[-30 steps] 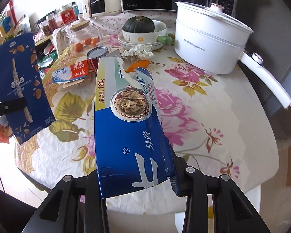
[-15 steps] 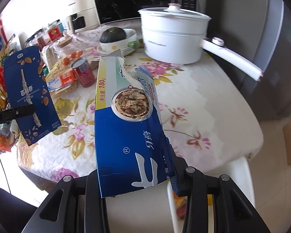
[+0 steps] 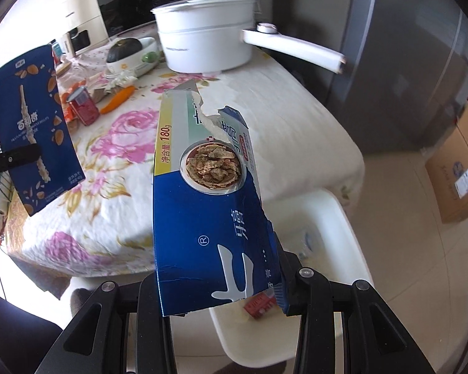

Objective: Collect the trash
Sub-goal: 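Carry both boxes to the white bin and open the left tool over it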

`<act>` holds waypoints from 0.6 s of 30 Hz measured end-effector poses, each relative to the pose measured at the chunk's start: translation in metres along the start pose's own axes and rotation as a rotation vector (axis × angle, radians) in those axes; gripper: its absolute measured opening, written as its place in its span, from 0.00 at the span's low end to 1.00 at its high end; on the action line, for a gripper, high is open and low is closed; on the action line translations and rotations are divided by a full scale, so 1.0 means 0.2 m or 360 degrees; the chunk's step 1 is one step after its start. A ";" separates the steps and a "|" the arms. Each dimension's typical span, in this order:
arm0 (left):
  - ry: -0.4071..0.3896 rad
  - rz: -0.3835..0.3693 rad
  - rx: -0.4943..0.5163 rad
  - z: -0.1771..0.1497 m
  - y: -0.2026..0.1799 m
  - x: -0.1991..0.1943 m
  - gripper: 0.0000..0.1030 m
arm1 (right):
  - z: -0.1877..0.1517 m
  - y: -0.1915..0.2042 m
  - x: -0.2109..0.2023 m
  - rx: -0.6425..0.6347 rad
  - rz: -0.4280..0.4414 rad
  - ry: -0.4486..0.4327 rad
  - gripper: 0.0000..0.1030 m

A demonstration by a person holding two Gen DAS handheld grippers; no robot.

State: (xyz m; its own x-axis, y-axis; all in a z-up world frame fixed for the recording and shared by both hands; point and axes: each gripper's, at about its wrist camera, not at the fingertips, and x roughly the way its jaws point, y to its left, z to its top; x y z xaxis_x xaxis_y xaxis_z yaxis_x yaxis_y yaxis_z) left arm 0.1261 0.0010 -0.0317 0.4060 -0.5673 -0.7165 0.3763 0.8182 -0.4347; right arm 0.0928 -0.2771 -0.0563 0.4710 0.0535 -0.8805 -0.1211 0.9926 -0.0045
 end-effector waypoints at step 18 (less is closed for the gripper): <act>0.0073 -0.0089 0.0347 -0.04 -0.52 0.34 0.24 | -0.30 -0.45 0.02 0.0313 -0.0083 0.0246 0.40</act>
State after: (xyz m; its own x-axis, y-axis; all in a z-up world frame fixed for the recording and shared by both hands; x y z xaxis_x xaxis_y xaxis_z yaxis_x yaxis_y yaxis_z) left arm 0.1087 -0.1216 -0.0397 0.3431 -0.6021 -0.7209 0.5699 0.7435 -0.3498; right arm 0.0535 -0.3723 -0.0882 0.3311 -0.0008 -0.9436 0.0792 0.9965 0.0270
